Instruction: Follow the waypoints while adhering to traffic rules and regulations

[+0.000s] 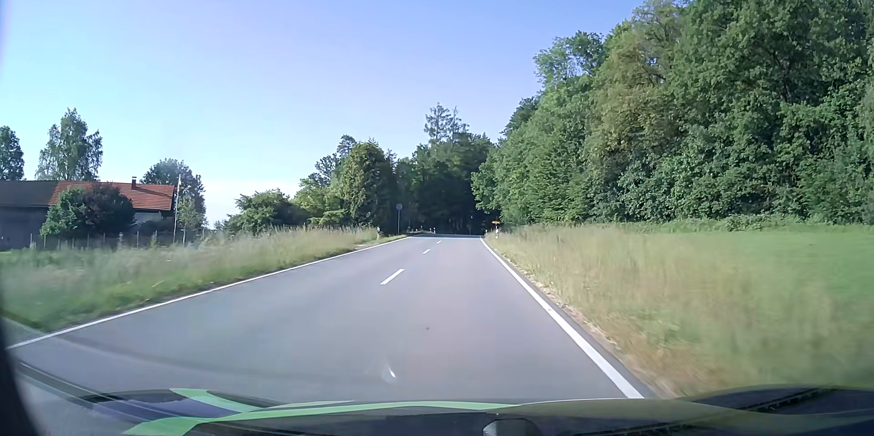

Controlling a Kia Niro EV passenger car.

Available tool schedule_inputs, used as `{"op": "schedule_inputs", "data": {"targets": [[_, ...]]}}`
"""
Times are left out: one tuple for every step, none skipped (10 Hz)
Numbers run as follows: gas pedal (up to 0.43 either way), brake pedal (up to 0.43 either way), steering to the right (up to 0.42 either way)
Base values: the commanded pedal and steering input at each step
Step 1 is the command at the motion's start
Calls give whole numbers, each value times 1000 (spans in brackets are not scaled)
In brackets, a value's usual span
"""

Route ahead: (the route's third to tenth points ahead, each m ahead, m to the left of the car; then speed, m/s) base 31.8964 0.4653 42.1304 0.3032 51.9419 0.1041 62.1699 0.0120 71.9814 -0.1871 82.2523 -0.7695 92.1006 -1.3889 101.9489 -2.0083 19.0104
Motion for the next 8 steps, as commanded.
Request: {"op": "schedule_inputs", "data": {"targets": [[39,0,-3],[47,0,-1],[67,0,0],[79,0,0],[87,0,0],[110,0,0],[130,0,0],[150,0,-1]]}}
